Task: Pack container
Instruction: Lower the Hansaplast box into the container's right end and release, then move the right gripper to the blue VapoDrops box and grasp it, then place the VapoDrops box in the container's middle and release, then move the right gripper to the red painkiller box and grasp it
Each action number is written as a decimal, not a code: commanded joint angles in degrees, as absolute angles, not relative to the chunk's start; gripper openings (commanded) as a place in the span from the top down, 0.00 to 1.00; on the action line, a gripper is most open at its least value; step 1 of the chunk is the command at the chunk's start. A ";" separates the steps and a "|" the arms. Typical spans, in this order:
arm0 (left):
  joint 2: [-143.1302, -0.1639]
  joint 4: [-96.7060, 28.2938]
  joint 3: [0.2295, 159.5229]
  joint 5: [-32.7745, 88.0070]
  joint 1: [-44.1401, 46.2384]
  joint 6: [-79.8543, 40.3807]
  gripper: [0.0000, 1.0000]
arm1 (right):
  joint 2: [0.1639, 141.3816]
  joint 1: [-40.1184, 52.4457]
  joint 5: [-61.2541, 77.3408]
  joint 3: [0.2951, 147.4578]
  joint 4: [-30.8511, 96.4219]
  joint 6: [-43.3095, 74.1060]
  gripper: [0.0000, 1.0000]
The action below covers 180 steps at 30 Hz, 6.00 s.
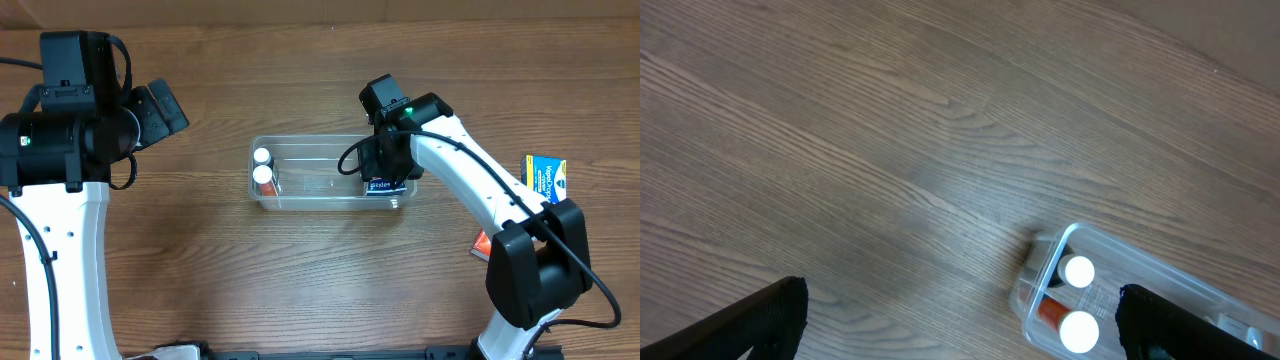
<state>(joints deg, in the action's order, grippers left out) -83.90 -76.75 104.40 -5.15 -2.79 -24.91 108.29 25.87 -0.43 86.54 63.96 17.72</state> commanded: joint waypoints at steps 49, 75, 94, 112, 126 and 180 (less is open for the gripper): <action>-83.99 -76.05 104.62 -6.61 -3.09 -22.26 0.00 | 119.94 -25.19 -5.63 90.76 62.17 -6.24 0.00; -83.99 -76.01 104.62 -6.61 -3.09 -22.24 0.00 | 118.69 -25.06 3.22 89.69 59.79 -1.48 0.30; -83.99 -75.64 104.62 -6.59 -3.09 -22.24 0.00 | 88.95 24.23 4.99 98.61 65.69 13.91 0.36; -83.99 -76.09 104.62 -6.61 -3.09 -21.19 0.00 | 111.24 30.55 7.86 96.33 63.40 21.74 0.36; -83.99 -76.12 104.62 -6.61 -3.09 -21.15 0.00 | 115.55 32.51 9.30 95.88 60.53 24.08 0.36; -83.99 -76.42 104.62 -6.59 -3.09 -20.53 0.00 | 85.30 -11.00 -0.54 52.53 59.68 25.21 0.00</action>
<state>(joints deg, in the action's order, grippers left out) -83.90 -76.53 104.40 -5.87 -2.79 -21.87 82.19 -10.87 -1.28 53.43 61.67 27.05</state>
